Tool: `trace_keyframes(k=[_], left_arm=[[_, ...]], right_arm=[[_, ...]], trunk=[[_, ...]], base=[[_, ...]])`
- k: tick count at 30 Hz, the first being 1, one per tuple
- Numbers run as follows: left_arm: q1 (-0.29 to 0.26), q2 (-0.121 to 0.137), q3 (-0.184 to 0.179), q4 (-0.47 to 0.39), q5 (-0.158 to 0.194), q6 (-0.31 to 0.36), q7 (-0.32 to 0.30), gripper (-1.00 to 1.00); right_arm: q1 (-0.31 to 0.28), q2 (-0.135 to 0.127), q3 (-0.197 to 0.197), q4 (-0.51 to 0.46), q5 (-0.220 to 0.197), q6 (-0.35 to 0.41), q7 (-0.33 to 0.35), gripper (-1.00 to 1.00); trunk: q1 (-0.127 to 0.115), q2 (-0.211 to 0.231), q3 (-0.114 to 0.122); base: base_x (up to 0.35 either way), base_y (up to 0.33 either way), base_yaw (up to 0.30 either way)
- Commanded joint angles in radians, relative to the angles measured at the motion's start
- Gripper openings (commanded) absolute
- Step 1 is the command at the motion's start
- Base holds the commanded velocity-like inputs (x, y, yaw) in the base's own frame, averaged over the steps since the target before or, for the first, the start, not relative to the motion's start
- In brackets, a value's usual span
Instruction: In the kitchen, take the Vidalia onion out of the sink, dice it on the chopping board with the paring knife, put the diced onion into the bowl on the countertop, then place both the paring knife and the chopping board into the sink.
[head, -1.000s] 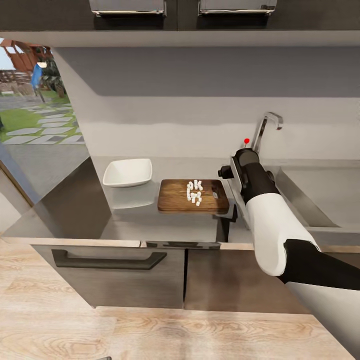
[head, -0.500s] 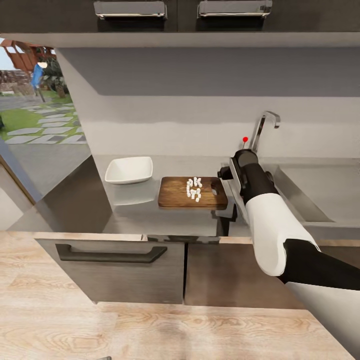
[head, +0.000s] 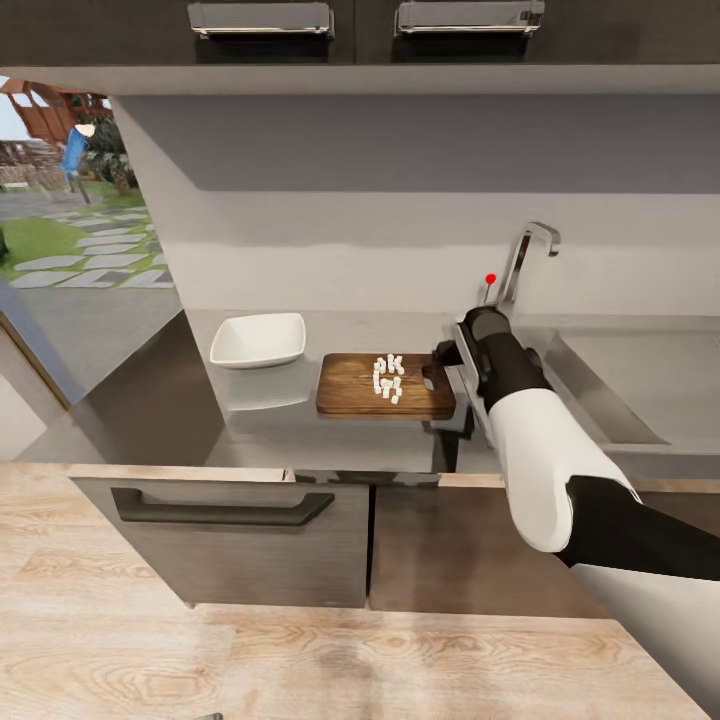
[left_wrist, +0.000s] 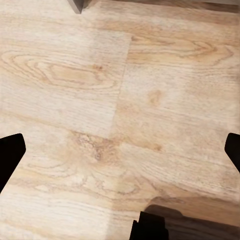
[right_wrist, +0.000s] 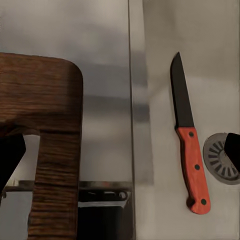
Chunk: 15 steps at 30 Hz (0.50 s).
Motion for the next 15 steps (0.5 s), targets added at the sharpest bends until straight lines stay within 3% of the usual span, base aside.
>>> trace_keyframes(k=[1, 15], left_arm=[[-0.001, 0.0, 0.003, 0.004, 0.005, -0.007, -0.003, 1.0], [-0.001, 0.0, 0.003, 0.004, 0.005, -0.007, -0.003, 1.0]], right_arm=[[-0.001, 0.001, -0.005, 0.009, -0.003, -0.004, -0.005, 1.0], [-0.001, -0.001, -0.005, 0.024, -0.003, -0.014, -0.005, 1.0]], trunk=[[0.0, 0.0, -0.001], [0.0, 0.0, -0.001]], base=[[0.0, 0.0, 0.0], [0.0, 0.0, 0.0]])
